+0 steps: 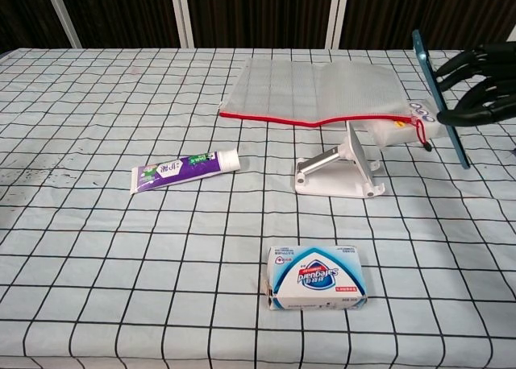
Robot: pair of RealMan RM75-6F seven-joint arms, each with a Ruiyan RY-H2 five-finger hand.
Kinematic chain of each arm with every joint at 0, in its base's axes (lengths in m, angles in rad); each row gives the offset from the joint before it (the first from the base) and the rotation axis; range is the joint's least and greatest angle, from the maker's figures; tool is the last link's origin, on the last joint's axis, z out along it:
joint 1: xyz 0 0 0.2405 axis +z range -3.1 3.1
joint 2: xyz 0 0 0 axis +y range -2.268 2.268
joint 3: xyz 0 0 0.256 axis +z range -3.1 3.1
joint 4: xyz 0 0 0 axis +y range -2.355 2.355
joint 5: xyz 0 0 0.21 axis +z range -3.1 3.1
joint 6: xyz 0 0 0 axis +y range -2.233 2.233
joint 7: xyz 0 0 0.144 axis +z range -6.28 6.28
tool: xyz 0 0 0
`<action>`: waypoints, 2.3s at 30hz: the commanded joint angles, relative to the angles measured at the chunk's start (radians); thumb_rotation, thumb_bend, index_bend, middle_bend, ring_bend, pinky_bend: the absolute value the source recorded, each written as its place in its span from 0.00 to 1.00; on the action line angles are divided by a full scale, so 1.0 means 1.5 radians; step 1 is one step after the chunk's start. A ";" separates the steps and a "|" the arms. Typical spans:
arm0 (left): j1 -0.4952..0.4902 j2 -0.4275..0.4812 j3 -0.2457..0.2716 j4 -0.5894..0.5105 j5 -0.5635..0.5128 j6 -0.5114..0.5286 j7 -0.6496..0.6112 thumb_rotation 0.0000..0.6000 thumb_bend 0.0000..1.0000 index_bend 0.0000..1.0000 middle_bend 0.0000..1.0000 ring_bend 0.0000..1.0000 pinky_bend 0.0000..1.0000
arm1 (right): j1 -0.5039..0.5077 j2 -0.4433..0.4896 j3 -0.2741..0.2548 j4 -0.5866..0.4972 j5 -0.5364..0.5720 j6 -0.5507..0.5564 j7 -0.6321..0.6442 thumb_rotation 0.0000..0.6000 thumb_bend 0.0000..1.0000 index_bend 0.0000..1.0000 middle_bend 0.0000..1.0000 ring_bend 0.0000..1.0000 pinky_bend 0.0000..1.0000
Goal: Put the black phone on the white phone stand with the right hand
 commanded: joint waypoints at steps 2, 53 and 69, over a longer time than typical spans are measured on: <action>0.000 0.000 0.000 0.000 0.000 0.000 0.000 1.00 0.00 0.00 0.00 0.00 0.00 | 0.016 -0.052 0.011 0.052 -0.042 0.001 0.092 1.00 0.45 0.48 0.47 0.44 0.30; -0.002 0.003 -0.003 -0.002 -0.012 -0.010 -0.011 1.00 0.00 0.00 0.00 0.00 0.00 | 0.045 -0.249 -0.013 0.252 -0.075 0.030 0.262 1.00 0.44 0.48 0.47 0.43 0.30; -0.004 0.005 -0.004 -0.005 -0.017 -0.016 -0.016 1.00 0.00 0.00 0.00 0.00 0.00 | 0.048 -0.273 -0.012 0.293 -0.070 0.022 0.272 1.00 0.44 0.48 0.46 0.43 0.28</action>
